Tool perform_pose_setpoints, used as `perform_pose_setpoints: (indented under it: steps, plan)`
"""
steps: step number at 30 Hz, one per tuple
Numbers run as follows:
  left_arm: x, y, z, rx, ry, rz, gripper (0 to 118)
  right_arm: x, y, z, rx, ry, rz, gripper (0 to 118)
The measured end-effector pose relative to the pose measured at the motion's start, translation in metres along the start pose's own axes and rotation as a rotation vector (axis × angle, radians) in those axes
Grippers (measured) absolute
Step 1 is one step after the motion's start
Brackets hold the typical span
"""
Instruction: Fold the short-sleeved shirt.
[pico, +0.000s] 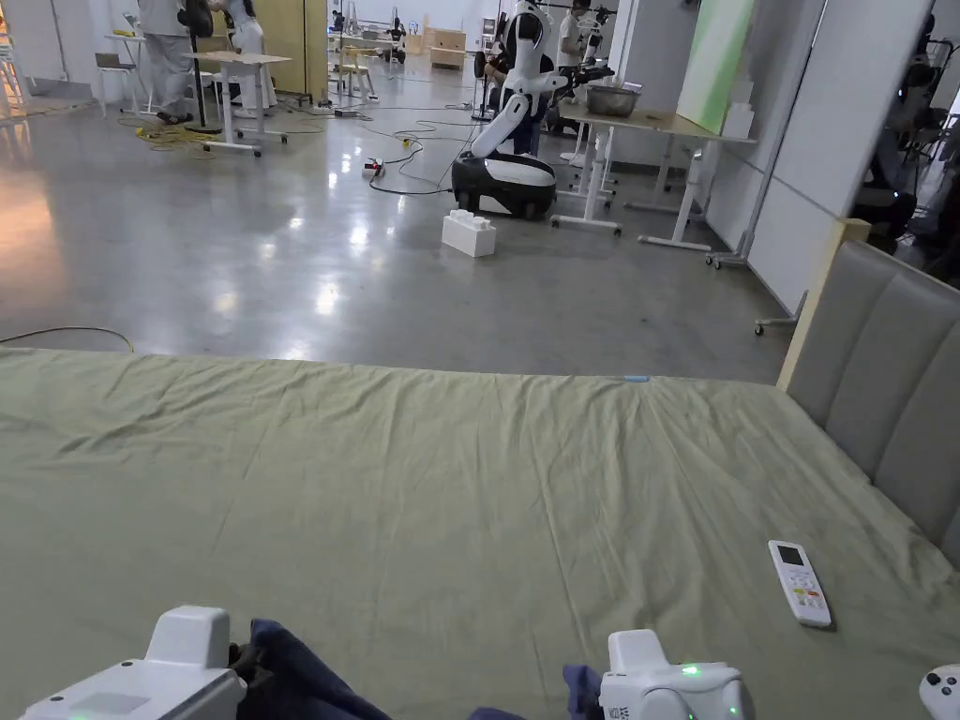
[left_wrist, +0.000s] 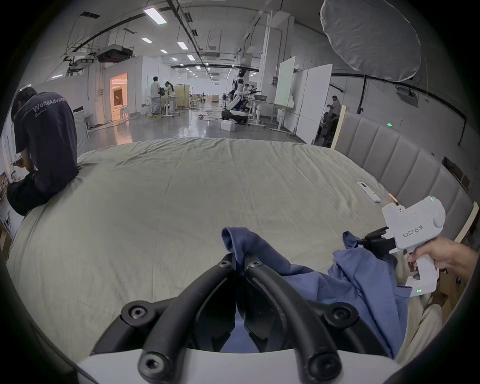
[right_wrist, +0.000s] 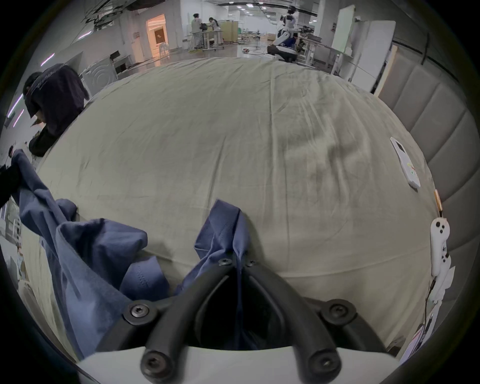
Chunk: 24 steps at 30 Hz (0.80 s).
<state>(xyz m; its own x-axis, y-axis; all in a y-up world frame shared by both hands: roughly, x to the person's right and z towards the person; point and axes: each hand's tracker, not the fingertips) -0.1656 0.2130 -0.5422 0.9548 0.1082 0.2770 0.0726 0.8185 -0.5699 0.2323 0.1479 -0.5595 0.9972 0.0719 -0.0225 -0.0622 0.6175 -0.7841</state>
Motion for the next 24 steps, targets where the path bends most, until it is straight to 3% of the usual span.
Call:
perform_pose_setpoints:
  steps: [11,24]
  plan:
    - [-0.010,0.063,0.070,0.158,0.026,-0.039,5,0.029,0.041,0.142,0.391,-0.068,-0.083,2]
    - [-0.070,0.168,0.174,0.369,0.150,-0.036,5,0.045,0.117,0.273,0.669,-0.157,-0.071,2]
